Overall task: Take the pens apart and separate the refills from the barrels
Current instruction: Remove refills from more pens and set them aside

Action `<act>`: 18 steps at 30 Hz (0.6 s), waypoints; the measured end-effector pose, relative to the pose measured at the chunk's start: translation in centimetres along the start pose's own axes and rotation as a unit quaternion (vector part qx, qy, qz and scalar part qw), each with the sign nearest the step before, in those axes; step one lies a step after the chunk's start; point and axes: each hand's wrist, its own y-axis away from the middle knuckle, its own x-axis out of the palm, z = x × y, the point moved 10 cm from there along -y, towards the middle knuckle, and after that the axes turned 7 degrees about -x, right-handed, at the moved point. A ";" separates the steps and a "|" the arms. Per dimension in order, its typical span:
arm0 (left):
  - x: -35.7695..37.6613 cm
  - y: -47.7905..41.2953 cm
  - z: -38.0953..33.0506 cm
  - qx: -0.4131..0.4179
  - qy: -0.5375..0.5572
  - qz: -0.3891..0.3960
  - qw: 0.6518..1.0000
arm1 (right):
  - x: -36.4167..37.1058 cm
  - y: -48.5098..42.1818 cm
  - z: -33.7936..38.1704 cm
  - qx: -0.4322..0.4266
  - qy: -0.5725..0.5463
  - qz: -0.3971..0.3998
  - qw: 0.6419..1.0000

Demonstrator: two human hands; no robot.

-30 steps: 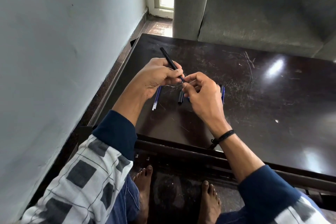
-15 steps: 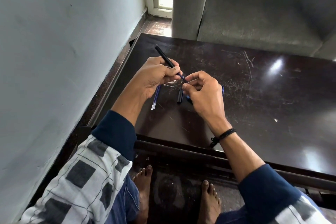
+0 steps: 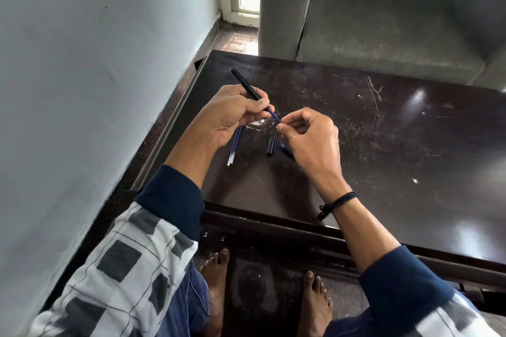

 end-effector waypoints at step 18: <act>0.3 0.6 0.1 -0.012 -0.006 0.002 1.000 | 0.0 -0.1 0.0 -0.011 -0.014 -0.003 1.000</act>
